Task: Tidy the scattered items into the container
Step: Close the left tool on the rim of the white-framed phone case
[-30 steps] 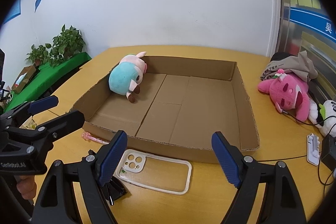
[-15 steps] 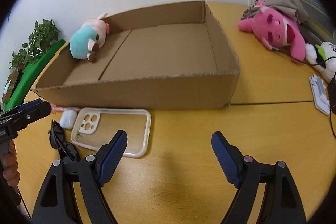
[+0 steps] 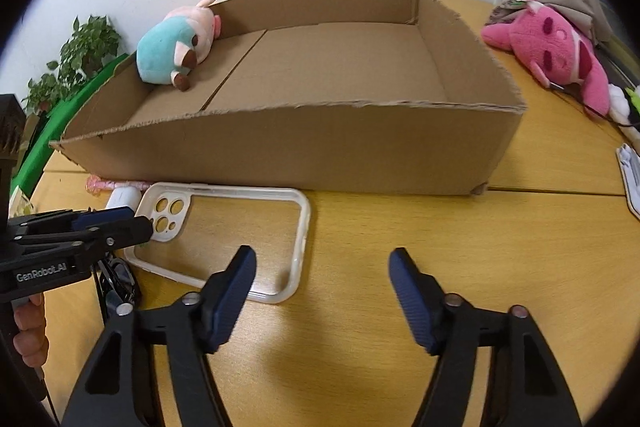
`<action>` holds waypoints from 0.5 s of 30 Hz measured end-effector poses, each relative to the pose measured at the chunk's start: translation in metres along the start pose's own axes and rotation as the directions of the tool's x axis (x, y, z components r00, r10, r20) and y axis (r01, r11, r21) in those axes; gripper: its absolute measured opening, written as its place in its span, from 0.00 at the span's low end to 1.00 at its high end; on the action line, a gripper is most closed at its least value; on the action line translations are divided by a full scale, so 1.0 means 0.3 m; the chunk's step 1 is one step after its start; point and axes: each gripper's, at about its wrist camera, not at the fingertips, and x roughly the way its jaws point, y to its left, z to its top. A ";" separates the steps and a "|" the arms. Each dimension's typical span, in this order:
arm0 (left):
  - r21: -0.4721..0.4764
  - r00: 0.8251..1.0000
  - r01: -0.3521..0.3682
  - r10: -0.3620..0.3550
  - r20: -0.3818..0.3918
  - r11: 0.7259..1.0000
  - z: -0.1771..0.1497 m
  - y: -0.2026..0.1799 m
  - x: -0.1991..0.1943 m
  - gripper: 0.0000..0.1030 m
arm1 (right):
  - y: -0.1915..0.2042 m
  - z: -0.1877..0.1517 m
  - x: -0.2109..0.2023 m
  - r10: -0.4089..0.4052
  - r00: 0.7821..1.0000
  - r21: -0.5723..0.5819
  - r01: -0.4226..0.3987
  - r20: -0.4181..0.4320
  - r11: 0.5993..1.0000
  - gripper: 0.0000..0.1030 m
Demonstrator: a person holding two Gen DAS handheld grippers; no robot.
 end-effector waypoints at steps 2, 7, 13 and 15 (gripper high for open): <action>-0.015 1.000 -0.002 0.002 -0.001 1.000 0.000 0.010 0.008 0.33 | 0.014 0.003 0.018 -0.012 1.000 -0.025 0.012 -0.005 1.000 0.55; -0.027 1.000 0.002 -0.002 -0.003 1.000 0.007 0.031 0.015 0.16 | 0.026 0.000 0.044 -0.054 0.999 -0.069 0.054 -0.005 0.996 0.41; -0.043 1.000 0.027 -0.027 -0.006 0.999 0.005 0.051 0.017 0.09 | 0.023 -0.010 0.040 -0.028 1.000 -0.065 0.028 -0.007 0.997 0.15; -0.030 1.000 0.020 -0.020 -0.007 0.999 0.001 0.040 0.017 0.09 | 0.023 -0.018 0.037 -0.011 1.000 -0.059 0.011 -0.010 0.998 0.06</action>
